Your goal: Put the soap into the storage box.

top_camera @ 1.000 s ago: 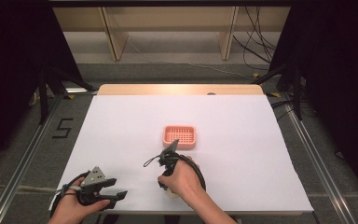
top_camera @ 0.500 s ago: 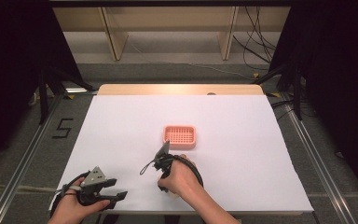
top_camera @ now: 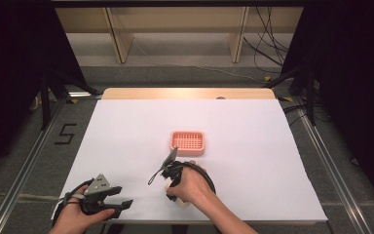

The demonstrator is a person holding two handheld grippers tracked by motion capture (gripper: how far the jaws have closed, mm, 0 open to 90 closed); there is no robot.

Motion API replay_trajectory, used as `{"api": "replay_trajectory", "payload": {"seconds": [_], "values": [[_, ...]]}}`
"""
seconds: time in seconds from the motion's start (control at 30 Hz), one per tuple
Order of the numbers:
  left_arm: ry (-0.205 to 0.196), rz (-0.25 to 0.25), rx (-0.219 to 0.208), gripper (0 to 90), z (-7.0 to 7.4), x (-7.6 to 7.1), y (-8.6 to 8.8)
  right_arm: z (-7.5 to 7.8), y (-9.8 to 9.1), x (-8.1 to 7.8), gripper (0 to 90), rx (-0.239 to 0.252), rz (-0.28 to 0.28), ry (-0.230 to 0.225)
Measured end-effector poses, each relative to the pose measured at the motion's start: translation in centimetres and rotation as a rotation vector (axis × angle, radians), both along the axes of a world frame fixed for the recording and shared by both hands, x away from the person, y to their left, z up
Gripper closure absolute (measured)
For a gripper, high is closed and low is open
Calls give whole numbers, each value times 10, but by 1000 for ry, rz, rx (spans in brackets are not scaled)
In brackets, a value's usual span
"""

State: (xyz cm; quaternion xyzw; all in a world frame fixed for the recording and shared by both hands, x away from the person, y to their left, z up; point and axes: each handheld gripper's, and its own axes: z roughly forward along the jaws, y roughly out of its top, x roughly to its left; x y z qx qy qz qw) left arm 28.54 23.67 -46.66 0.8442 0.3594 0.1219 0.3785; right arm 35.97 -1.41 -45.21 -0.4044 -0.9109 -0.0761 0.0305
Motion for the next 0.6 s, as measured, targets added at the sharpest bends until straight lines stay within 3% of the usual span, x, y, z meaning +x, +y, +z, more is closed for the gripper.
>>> {"api": "replay_trajectory", "payload": {"seconds": [0.2,0.27,0.3,0.33,0.43,0.47,0.5,0.53,0.57,0.6], "values": [[-1,1,0,359,0,0,0,5,-5,-1,506,2,22,-14],[-4,2,0,360,0,0,0,9,-7,-4,505,-7,25,-37],[8,10,-18,360,0,-1,-1,8,-10,-2,506,2,64,-58],[20,9,-28,360,0,-2,-1,10,-10,-3,505,2,59,-55],[-10,1,1,362,0,0,0,12,-14,-4,505,-8,98,-73],[-6,-1,0,362,0,0,0,13,-16,-2,505,-14,135,-75],[19,-4,-15,362,1,-2,0,14,-16,-4,505,-9,121,-73],[33,16,-33,362,0,-3,-1,14,-18,-3,506,0,152,-78],[22,6,-25,362,0,-2,0,16,-20,-2,505,-7,186,-87],[19,3,-21,362,0,-2,0,17,-20,-3,505,-9,176,-81]]}}
